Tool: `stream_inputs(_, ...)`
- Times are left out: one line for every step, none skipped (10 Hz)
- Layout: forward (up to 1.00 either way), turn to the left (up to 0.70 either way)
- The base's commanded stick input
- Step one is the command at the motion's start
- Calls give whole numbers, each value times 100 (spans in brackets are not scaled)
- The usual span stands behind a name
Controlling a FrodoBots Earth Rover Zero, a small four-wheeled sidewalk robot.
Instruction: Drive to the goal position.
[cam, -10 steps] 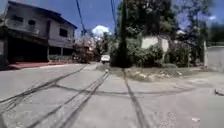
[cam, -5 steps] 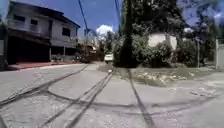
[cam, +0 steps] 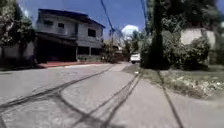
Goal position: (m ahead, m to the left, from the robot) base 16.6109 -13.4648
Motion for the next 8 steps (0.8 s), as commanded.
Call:
stream_inputs(100, 8)
stream_inputs(100, 1)
stream_inputs(100, 0)
stream_inputs(100, -1)
stream_inputs(100, -2)
stream_inputs(100, -4)
stream_inputs(100, -13)
stream_inputs(100, -31)
